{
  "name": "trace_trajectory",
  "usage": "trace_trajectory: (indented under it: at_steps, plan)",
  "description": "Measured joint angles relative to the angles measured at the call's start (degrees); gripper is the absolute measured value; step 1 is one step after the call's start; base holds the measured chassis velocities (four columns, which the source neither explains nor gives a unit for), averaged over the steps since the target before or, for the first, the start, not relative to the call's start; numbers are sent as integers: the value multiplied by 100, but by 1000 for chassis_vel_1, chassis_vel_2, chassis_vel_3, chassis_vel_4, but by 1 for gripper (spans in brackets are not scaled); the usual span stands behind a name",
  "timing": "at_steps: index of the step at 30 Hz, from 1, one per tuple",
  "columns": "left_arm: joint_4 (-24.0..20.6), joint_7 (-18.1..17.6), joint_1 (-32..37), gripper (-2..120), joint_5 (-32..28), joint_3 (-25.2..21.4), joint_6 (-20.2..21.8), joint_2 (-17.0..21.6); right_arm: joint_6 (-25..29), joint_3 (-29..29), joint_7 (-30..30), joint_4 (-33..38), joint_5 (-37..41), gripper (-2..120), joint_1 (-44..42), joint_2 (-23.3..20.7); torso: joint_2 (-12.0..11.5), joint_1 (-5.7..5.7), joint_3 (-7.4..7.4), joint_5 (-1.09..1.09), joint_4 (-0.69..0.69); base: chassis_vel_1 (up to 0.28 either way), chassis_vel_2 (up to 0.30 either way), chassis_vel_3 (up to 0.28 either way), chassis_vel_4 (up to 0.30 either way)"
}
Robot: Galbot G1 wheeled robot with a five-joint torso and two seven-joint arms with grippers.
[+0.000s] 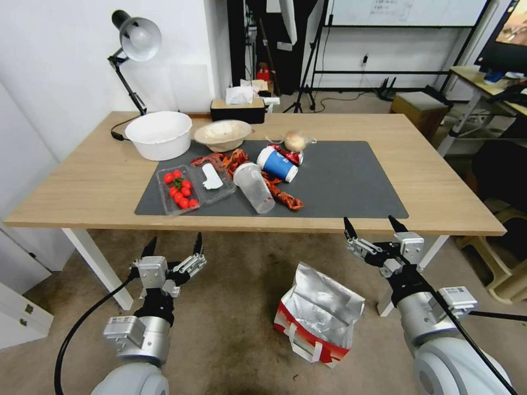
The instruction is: Pick up the food delivery bag from the floor and place it on the table.
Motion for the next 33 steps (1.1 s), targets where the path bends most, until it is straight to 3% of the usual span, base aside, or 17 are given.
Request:
trace_trajectory:
  at_steps: [22,33]
  plan:
    - [111,51,-14,99,7,-24,-127,0,125,-47,-62,-99,-20,100,2,-41,-935,-406,-530,0,0,0,0,0,0]
    - [135,57,-15,99,7,-55,-166,0,214,-69,-90,-120,-27,100,-16,-52,-1222,-527,-698,0,0,0,0,0,0]
